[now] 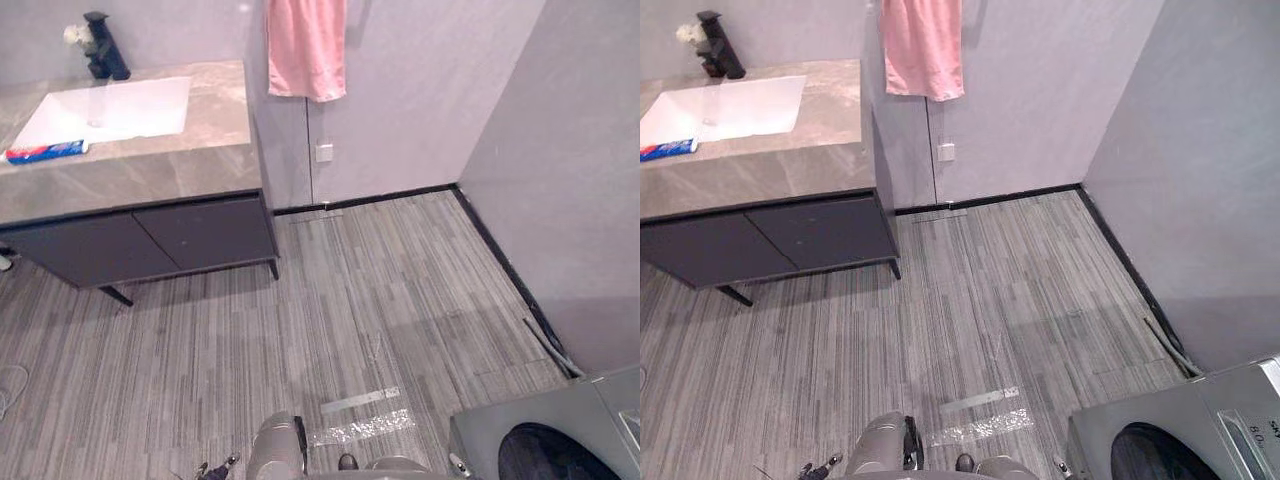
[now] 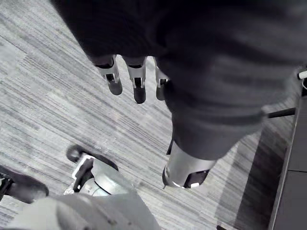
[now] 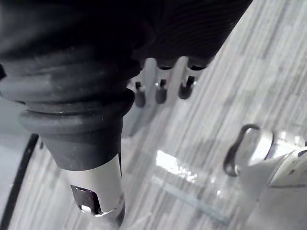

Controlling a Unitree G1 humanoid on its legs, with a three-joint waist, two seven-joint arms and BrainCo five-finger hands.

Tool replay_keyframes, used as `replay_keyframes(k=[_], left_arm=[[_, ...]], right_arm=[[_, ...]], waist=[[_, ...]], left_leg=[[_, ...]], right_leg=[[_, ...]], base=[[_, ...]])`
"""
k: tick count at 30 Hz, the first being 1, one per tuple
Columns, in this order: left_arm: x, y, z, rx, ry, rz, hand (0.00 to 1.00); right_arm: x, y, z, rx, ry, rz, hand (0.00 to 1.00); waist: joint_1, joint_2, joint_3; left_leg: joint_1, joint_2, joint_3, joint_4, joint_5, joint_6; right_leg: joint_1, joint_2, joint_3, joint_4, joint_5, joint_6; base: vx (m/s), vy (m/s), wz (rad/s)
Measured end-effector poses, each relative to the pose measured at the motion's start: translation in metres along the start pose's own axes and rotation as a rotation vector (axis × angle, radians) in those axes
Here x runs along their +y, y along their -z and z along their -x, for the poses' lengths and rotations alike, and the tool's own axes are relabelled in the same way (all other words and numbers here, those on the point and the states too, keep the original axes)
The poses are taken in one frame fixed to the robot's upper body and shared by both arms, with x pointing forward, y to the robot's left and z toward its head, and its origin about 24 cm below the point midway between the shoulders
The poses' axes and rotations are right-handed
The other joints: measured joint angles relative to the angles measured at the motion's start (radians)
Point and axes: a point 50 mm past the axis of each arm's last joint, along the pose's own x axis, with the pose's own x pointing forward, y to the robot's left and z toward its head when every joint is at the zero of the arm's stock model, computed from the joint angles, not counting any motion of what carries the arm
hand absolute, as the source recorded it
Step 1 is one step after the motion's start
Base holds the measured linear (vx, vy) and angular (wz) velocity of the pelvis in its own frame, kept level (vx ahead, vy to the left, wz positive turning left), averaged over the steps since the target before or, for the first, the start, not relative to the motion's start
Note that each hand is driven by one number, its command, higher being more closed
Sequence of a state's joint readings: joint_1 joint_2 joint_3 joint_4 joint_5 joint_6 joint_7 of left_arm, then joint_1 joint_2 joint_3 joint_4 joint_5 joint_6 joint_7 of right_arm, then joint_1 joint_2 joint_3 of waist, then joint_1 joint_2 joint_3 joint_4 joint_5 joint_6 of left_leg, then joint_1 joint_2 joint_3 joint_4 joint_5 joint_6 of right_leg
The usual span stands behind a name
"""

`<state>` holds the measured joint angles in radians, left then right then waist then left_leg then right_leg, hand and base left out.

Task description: Organize washtable

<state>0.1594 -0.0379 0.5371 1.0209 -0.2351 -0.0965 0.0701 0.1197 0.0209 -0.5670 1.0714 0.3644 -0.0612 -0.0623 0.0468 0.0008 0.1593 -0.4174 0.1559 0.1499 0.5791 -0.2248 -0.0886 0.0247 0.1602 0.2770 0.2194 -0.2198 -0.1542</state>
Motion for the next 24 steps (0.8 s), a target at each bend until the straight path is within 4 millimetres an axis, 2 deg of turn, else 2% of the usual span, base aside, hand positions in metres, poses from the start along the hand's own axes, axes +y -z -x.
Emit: replay_keyframes(k=[3,4,5,6,7,8,9,10,11,12,13,14,16,17,18,19,20,21,22,23,24], left_arm=[[0.001,0.006,0.003,0.010,-0.007,0.023,0.00],[0.001,0.006,0.003,0.010,-0.007,0.022,0.00],[0.004,0.009,0.003,0.020,-0.017,0.027,0.00],[0.013,0.014,0.005,0.037,-0.037,0.021,0.00],[0.019,0.014,0.004,0.042,-0.053,0.012,0.00],[0.024,0.012,0.003,0.045,-0.064,0.001,0.00],[0.023,0.005,0.000,0.035,-0.060,-0.007,0.00],[0.021,0.000,-0.001,0.021,-0.051,-0.009,0.00],[0.022,-0.002,-0.002,0.014,-0.053,-0.016,0.00],[0.024,-0.003,-0.002,0.012,-0.052,-0.027,0.00],[0.022,-0.007,-0.003,0.001,-0.037,-0.055,0.00],[0.020,-0.009,-0.004,-0.004,-0.025,-0.070,0.00],[0.016,-0.016,-0.006,-0.021,-0.007,-0.101,0.00],[0.015,-0.017,-0.006,-0.024,-0.005,-0.098,0.00],[0.011,-0.018,-0.006,-0.030,0.004,-0.092,0.00],[0.007,-0.019,-0.006,-0.036,0.012,-0.087,0.00],[0.006,-0.019,-0.006,-0.038,0.015,-0.085,0.00],[0.003,-0.020,-0.006,-0.040,0.021,-0.078,0.00],[0.000,-0.020,-0.006,-0.041,0.028,-0.072,0.00],[-0.009,-0.021,-0.006,-0.045,0.042,-0.048,0.00],[-0.014,-0.020,-0.006,-0.041,0.047,-0.021,0.00]], right_arm=[[0.006,-0.005,-0.001,-0.016,-0.019,0.013,0.00],[0.006,-0.006,-0.001,-0.019,-0.017,0.006,0.00],[0.002,-0.005,-0.001,-0.013,0.001,-0.026,0.00],[0.002,-0.002,-0.001,0.003,0.009,-0.045,0.00],[0.004,0.001,-0.002,0.015,0.008,-0.055,0.00],[0.007,0.004,-0.001,0.032,0.002,-0.059,0.00],[0.003,0.010,-0.001,0.054,0.017,-0.084,0.00],[-0.001,0.013,0.000,0.069,0.033,-0.105,0.00],[-0.001,0.013,0.000,0.071,0.035,-0.107,0.00],[-0.001,0.014,0.000,0.072,0.030,-0.104,0.00],[0.002,0.015,0.000,0.079,0.020,-0.090,0.00],[0.004,0.016,0.000,0.085,0.012,-0.080,0.00],[0.013,0.015,-0.001,0.079,-0.024,-0.024,0.00],[0.013,0.014,-0.001,0.075,-0.026,-0.023,0.00],[0.009,0.012,0.000,0.062,-0.021,-0.022,0.00],[0.005,0.008,0.000,0.036,-0.013,-0.026,0.00],[0.003,0.007,0.000,0.026,-0.009,-0.027,0.00],[0.000,0.005,0.000,0.011,-0.002,-0.029,0.00],[-0.002,0.005,0.001,0.006,0.003,-0.033,0.00],[-0.006,0.006,0.002,0.005,0.016,-0.044,0.00],[-0.009,0.008,0.002,0.007,0.027,-0.046,0.00]], waist=[[0.009,0.003,-0.004],[0.017,0.007,-0.008],[0.025,-0.004,-0.018],[0.028,-0.028,-0.050],[0.024,-0.046,-0.080],[0.019,-0.071,-0.096],[0.017,-0.088,-0.109],[0.020,-0.094,-0.113],[0.020,-0.094,-0.112],[0.017,-0.090,-0.109],[0.015,-0.073,-0.099],[0.012,-0.076,-0.098],[-0.008,-0.067,-0.091],[-0.011,-0.061,-0.087],[-0.012,-0.044,-0.077],[-0.017,-0.030,-0.069],[-0.022,-0.030,-0.069],[-0.036,-0.030,-0.069],[-0.033,-0.029,-0.068],[-0.033,-0.023,-0.062],[-0.032,-0.008,-0.053]], left_leg=[[-0.027,0.002,0.004,-0.242,0.052,-0.073],[-0.028,0.004,0.001,-0.274,0.055,-0.076],[-0.012,-0.010,-0.008,-0.279,0.154,-0.043],[0.000,-0.048,-0.009,-0.283,0.209,-0.001],[0.001,-0.075,-0.006,-0.279,0.239,0.044],[0.003,-0.094,0.016,-0.252,0.224,0.082],[0.019,-0.102,0.045,-0.230,0.189,0.114],[0.060,-0.109,0.059,-0.225,0.155,0.126],[0.091,-0.110,0.069,-0.230,0.136,0.130],[0.157,-0.111,0.078,-0.239,0.096,0.134],[0.215,-0.110,0.077,-0.247,0.045,0.135],[0.230,-0.110,0.080,-0.240,0.023,0.141],[0.313,-0.107,0.082,-0.231,-0.029,0.146],[0.341,-0.105,0.082,-0.243,-0.031,0.146],[0.402,-0.096,0.079,-0.278,-0.031,0.146],[0.451,-0.088,0.068,-0.311,-0.030,0.146],[0.471,-0.088,0.059,-0.328,-0.030,0.146],[0.505,-0.089,0.034,-0.357,-0.032,0.143],[0.518,-0.089,0.023,-0.369,-0.033,0.141],[0.537,-0.081,-0.001,-0.374,-0.044,0.121],[0.557,-0.062,-0.015,-0.378,-0.066,0.091]], right_leg=[[0.042,-0.027,0.061,-0.011,-0.060,0.017],[0.051,-0.030,0.077,-0.012,-0.078,0.022],[0.081,-0.057,0.114,-0.012,-0.109,0.040],[0.082,-0.095,0.134,-0.006,-0.130,0.066],[0.073,-0.124,0.146,0.009,-0.138,0.083],[0.066,-0.149,0.146,0.037,-0.131,0.106],[0.055,-0.161,0.140,0.091,-0.107,0.147],[0.047,-0.160,0.134,0.166,-0.064,0.225],[0.040,-0.153,0.131,0.220,-0.040,0.282],[0.008,-0.138,0.108,0.362,0.018,0.433],[-0.059,-0.118,0.048,0.552,0.115,0.432],[-0.101,-0.120,0.005,0.647,0.140,0.432],[-0.277,-0.151,-0.180,0.999,0.141,0.430],[-0.307,-0.159,-0.212,1.056,0.141,0.430],[-0.354,-0.162,-0.248,1.117,0.141,0.430],[-0.391,-0.167,-0.262,1.118,0.139,0.429],[-0.409,-0.178,-0.264,1.106,0.137,0.428],[-0.434,-0.212,-0.274,1.044,0.114,0.415],[-0.443,-0.233,-0.281,0.992,0.093,0.404],[-0.455,-0.271,-0.294,0.868,0.051,0.370],[-0.458,-0.287,-0.305,0.771,0.027,0.346]], base=[[0.40,0.170,-0.50],[0.47,0.256,-0.64],[0.54,0.309,-0.69],[0.59,0.321,-0.78],[0.62,0.316,-0.55],[0.63,0.287,-0.42],[0.75,0.330,-0.33],[0.60,0.259,-0.35],[0.54,0.247,-0.48],[0.47,0.229,-0.46],[0.45,0.215,-0.38],[0.37,0.161,-0.18],[0.32,0.071,-0.02],[0.32,0.016,0.06],[0.35,-0.023,0.14],[0.34,-0.045,0.22],[0.38,-0.102,0.49],[0.30,-0.110,0.50],[0.38,-0.170,0.63],[0.30,-0.159,0.46],[0.38,-0.220,0.37]])
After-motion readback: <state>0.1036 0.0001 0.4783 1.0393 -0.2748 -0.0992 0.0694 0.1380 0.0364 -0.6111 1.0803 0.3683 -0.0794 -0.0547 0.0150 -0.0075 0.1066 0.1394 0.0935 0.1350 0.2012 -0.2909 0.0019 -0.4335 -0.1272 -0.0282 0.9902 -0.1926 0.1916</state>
